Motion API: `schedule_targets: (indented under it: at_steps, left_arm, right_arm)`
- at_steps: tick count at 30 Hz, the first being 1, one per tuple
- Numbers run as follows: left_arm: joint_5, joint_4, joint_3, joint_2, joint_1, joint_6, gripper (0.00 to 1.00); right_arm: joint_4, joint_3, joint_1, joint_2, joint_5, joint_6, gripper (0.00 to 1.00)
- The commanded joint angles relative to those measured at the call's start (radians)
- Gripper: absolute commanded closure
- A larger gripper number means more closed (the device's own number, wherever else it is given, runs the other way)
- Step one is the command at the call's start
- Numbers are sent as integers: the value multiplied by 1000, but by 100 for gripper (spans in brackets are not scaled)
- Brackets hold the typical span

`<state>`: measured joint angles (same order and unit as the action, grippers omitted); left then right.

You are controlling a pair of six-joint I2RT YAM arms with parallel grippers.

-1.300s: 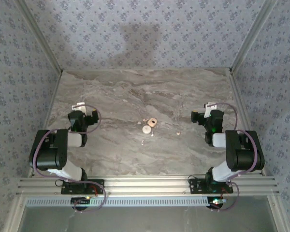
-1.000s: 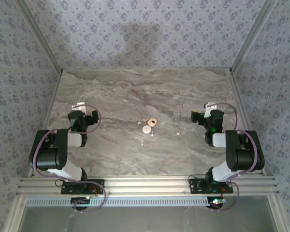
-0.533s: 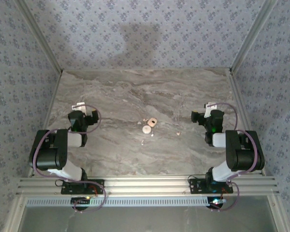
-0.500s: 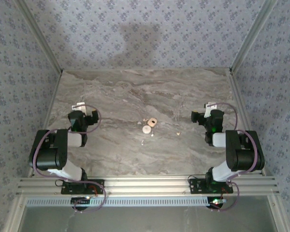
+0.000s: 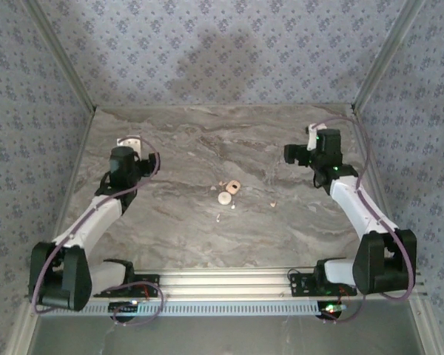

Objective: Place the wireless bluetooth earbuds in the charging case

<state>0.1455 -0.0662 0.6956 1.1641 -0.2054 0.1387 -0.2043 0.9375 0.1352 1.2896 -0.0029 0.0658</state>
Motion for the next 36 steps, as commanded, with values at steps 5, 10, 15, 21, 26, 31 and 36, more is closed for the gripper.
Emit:
schedule_targets:
  at_steps: [5, 10, 15, 21, 26, 31, 36]
  left_arm:
    - [-40, 500, 96, -88, -130, 221, 26]
    - [-69, 609, 85, -103, -150, 353, 27]
    - [-66, 661, 69, -111, -149, 390, 27]
    - [-73, 664, 66, -100, -149, 396, 27]
    - [-81, 656, 59, -84, -147, 397, 27]
    - [-93, 657, 67, -80, -147, 397, 27]
    - [-98, 658, 69, -71, -147, 389, 27]
  right_arm:
    - [-555, 148, 192, 35, -46, 191, 1]
    - [-534, 181, 336, 94, -197, 315, 16]
    - [-528, 246, 470, 210, -164, 395, 20]
    - [-548, 359, 530, 373, -148, 421, 27]
    - [-582, 437, 573, 502, -136, 423, 29]
    - [-596, 503, 595, 602, -119, 420, 34]
    - [-597, 540, 610, 668, -114, 424, 35]
